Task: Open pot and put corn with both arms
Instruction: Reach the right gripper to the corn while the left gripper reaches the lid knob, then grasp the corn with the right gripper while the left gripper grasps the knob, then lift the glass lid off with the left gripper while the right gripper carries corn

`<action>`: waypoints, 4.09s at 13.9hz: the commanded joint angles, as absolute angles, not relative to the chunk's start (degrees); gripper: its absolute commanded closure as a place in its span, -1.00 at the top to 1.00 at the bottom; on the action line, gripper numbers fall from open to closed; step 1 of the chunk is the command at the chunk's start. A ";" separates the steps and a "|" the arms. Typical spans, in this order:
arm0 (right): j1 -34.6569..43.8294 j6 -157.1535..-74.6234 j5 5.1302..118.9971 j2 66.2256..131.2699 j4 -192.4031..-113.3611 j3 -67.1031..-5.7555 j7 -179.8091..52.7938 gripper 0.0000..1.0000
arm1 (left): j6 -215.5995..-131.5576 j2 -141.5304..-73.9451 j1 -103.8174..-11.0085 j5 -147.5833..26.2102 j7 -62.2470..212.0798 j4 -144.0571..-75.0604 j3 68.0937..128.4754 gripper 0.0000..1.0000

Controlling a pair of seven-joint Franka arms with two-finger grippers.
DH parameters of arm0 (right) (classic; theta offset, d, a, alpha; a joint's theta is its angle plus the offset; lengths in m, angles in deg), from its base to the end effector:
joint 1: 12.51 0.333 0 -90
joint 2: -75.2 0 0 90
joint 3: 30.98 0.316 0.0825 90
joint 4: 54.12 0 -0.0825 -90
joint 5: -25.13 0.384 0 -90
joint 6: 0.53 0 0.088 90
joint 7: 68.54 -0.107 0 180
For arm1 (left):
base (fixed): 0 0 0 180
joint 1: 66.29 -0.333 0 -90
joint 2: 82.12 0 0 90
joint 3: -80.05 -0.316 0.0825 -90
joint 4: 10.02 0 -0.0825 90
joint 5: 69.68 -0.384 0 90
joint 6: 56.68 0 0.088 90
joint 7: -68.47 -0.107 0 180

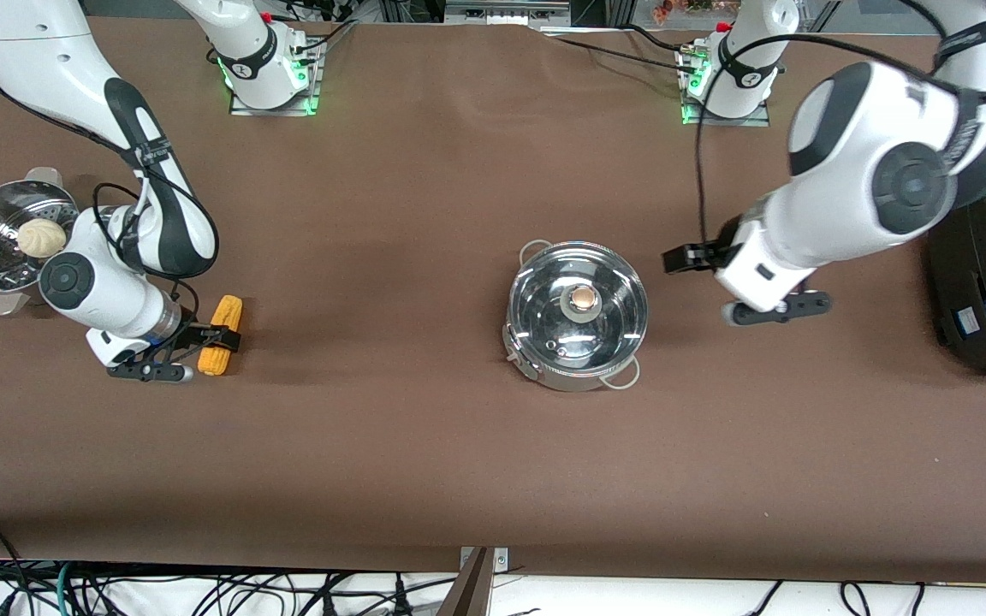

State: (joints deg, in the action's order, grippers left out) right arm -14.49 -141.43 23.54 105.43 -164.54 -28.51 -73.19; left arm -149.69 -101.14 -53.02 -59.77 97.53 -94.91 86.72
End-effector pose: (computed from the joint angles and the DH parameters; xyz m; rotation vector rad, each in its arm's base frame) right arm 0.6262 0.0043 0.2135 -3.1360 0.0894 -0.0076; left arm 0.5987 -0.2259 0.4743 2.9906 0.2810 -0.3895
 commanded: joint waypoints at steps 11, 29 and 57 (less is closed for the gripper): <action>-14.62 -146.96 23.02 103.67 -170.67 -28.70 -72.93 1.00 | -166.36 -111.90 -44.50 -63.17 104.76 -94.05 88.83 1.00; -14.97 -136.70 23.28 100.51 -165.15 -28.17 -70.21 -1.00 | -170.23 -114.37 -43.88 -68.98 104.94 -94.49 90.42 0.73; -11.11 -84.38 23.81 97.17 -126.55 -24.48 -69.68 -1.00 | -161.46 -109.64 -47.20 -68.71 103.97 -96.16 90.94 -1.00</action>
State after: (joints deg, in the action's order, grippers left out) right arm -10.85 -85.05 23.64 97.47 -127.41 -24.98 -69.86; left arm -166.64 -113.93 -44.63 -67.84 104.20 -95.03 90.47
